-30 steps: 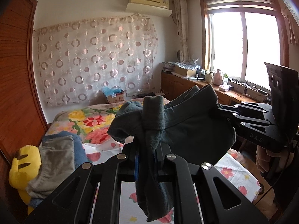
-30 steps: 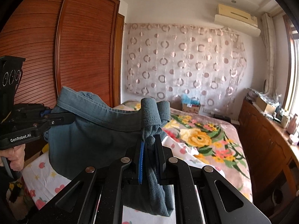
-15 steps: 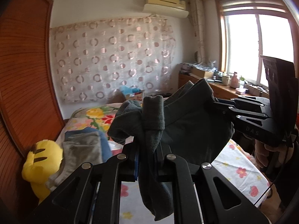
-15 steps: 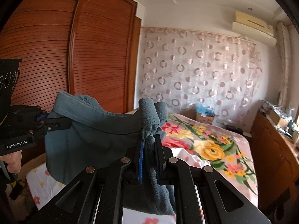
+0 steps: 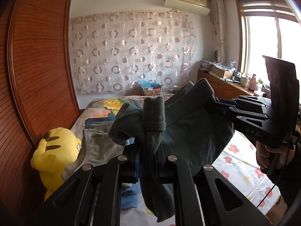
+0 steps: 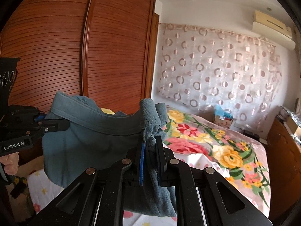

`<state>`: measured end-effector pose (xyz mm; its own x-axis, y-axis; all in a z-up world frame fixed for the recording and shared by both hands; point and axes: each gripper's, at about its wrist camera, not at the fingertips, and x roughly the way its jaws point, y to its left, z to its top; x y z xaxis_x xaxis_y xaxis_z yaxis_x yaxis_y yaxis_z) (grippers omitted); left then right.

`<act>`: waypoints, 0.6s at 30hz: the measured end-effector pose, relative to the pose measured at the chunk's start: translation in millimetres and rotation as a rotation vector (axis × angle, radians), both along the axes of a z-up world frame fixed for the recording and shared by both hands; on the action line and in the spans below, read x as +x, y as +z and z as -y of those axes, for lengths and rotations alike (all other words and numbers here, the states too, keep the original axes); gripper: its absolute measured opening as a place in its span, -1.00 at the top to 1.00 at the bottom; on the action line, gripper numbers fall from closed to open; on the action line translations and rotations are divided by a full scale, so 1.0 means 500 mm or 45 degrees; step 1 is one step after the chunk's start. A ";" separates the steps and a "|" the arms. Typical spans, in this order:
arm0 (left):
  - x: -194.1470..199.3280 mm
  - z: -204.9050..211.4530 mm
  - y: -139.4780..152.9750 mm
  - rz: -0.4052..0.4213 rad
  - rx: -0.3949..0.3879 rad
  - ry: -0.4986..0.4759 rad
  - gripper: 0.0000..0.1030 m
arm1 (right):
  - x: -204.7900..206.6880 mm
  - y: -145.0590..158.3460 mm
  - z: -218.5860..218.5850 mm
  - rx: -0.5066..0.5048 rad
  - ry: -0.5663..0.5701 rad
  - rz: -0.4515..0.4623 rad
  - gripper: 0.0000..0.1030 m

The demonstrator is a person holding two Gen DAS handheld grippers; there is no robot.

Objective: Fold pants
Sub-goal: 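Carry the held shorts with both grippers over to the stack of jeans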

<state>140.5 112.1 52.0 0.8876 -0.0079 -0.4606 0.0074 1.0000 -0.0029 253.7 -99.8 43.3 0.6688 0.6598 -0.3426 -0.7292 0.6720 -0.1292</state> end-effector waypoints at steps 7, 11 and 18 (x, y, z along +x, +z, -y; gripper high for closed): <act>0.020 -0.030 -0.007 -0.016 0.012 0.036 0.75 | 0.045 -0.008 -0.012 0.005 0.042 0.017 0.81; 0.035 -0.046 -0.003 0.004 0.000 0.056 0.75 | 0.071 -0.011 -0.027 0.022 0.065 0.049 0.81; 0.076 -0.076 -0.020 0.009 -0.023 0.096 0.75 | 0.141 -0.042 -0.044 0.118 0.106 0.065 0.81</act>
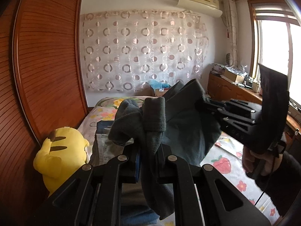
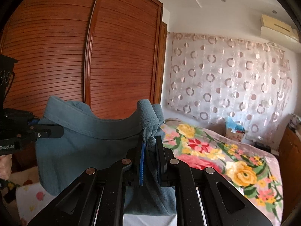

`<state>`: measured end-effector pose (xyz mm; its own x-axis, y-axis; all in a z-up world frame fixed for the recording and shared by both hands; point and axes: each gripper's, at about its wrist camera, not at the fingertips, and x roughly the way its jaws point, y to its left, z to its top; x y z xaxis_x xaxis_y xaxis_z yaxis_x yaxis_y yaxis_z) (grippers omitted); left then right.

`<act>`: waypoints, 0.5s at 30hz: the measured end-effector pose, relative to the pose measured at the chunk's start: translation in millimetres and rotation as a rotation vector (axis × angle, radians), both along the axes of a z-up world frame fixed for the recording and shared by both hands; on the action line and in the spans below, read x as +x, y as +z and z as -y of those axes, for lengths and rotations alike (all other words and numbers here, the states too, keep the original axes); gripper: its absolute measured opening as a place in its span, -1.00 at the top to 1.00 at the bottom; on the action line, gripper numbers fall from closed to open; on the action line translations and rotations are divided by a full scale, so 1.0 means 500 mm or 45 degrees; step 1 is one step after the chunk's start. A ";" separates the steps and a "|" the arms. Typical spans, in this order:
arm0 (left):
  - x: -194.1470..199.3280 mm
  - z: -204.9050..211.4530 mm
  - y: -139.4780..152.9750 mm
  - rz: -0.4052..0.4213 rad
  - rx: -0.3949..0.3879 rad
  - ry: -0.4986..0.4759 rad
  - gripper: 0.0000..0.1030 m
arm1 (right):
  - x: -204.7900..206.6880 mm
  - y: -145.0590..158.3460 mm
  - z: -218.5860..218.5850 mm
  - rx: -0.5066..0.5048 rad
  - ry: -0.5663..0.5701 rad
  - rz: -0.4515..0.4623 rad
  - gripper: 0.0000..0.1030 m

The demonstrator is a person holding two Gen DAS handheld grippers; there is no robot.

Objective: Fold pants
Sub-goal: 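Carry the held shorts with both grippers over to the stack of jeans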

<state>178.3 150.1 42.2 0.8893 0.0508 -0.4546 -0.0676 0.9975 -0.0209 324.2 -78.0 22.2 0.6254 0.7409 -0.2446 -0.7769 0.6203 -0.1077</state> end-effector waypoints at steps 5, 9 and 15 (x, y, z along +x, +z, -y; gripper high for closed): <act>0.011 -0.002 -0.012 -0.010 0.004 0.013 0.75 | 0.033 -0.021 -0.021 0.002 0.024 -0.013 0.81; 0.002 -0.012 -0.017 -0.014 0.009 0.056 0.75 | 0.055 -0.010 -0.050 0.002 0.082 -0.013 0.81; -0.010 -0.041 -0.030 -0.025 -0.014 0.128 0.75 | 0.086 -0.012 -0.102 -0.024 0.175 -0.005 0.81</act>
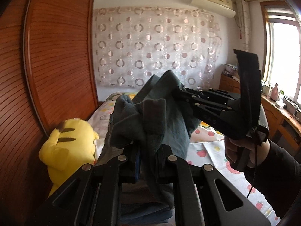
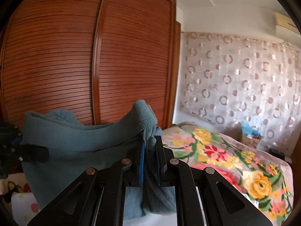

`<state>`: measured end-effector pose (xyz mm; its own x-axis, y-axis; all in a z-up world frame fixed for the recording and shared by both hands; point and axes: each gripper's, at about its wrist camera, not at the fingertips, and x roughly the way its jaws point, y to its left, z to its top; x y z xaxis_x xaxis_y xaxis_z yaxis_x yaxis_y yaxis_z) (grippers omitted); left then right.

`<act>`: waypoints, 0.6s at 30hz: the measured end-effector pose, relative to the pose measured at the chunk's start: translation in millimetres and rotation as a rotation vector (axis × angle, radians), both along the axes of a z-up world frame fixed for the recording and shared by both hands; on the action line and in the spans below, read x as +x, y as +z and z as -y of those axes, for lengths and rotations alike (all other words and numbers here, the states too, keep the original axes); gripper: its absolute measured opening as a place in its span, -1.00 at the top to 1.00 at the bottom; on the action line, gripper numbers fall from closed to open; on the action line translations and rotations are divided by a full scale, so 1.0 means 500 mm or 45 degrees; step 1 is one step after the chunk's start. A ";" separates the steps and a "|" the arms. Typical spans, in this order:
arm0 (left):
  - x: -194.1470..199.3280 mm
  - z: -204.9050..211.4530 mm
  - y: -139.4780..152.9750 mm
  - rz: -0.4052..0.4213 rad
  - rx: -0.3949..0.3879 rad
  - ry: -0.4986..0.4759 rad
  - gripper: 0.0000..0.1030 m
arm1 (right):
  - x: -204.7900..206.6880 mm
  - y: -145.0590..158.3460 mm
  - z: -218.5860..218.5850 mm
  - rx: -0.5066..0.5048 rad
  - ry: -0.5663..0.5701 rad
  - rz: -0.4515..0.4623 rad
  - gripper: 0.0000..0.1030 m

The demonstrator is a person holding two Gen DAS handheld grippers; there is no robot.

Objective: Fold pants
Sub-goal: 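Carry the held shorts with both grippers over to the stack of jeans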

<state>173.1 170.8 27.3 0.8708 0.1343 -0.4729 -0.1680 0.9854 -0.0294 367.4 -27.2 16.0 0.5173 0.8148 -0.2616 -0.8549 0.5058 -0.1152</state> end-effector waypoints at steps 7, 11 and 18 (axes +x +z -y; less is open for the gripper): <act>-0.002 -0.036 -0.044 -0.059 -0.038 0.088 0.75 | 0.066 -0.010 -0.038 -0.049 0.061 -0.092 0.81; 0.004 -0.051 -0.069 -0.102 -0.059 0.133 0.75 | 0.100 -0.014 -0.059 -0.078 0.084 -0.156 0.81; 0.001 -0.053 -0.078 -0.149 -0.074 0.161 0.75 | 0.119 0.006 -0.076 -0.102 0.106 -0.217 0.75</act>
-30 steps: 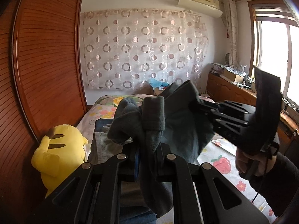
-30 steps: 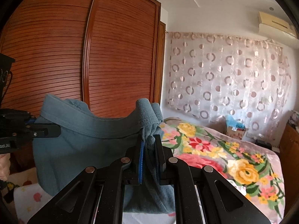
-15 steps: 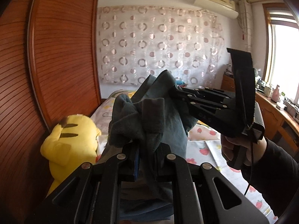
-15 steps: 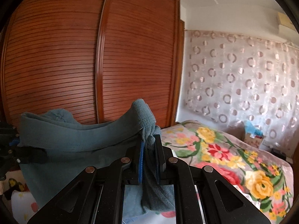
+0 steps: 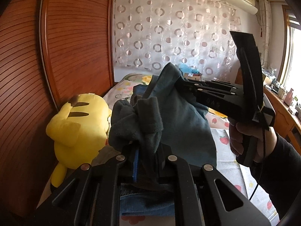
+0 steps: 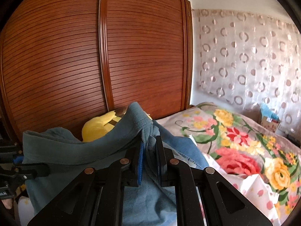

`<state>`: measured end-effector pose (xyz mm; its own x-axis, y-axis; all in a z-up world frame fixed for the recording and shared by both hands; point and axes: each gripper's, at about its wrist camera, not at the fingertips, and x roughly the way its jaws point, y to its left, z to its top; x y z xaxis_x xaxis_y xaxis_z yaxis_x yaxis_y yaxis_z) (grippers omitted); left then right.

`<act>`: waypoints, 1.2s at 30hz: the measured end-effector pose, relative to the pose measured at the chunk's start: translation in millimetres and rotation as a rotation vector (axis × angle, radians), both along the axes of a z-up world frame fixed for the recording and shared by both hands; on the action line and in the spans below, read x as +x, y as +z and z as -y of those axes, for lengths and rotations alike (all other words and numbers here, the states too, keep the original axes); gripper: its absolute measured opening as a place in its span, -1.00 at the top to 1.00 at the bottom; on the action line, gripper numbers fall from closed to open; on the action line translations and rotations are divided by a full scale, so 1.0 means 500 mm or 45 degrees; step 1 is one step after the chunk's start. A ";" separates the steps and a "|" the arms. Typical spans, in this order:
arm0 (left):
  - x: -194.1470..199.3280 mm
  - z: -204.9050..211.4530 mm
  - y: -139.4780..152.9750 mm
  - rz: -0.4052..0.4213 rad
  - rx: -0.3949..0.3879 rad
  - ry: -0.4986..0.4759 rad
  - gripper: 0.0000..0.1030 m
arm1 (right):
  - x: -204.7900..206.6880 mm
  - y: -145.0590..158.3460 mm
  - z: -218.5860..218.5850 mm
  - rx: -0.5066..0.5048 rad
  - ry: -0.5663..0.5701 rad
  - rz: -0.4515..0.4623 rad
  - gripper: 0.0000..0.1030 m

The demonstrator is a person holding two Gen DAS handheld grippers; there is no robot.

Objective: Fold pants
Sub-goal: 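Carry the held shorts with both grippers over to the stack of jeans, then lower the shorts onto the jeans stack and open both grippers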

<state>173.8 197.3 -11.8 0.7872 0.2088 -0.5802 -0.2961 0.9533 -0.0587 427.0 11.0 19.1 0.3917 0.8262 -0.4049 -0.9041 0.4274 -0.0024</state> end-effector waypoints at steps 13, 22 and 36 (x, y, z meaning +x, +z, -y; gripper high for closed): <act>-0.027 0.002 0.025 0.052 0.060 -0.008 0.03 | -0.003 0.025 0.066 0.029 0.002 -0.026 0.58; 0.006 0.005 0.003 -0.004 0.097 -0.055 -0.11 | 0.024 0.001 0.050 -0.042 0.028 -0.081 0.58; -0.001 0.010 -0.035 -0.089 0.066 -0.063 -0.11 | 0.034 0.000 0.027 -0.112 -0.044 -0.143 0.58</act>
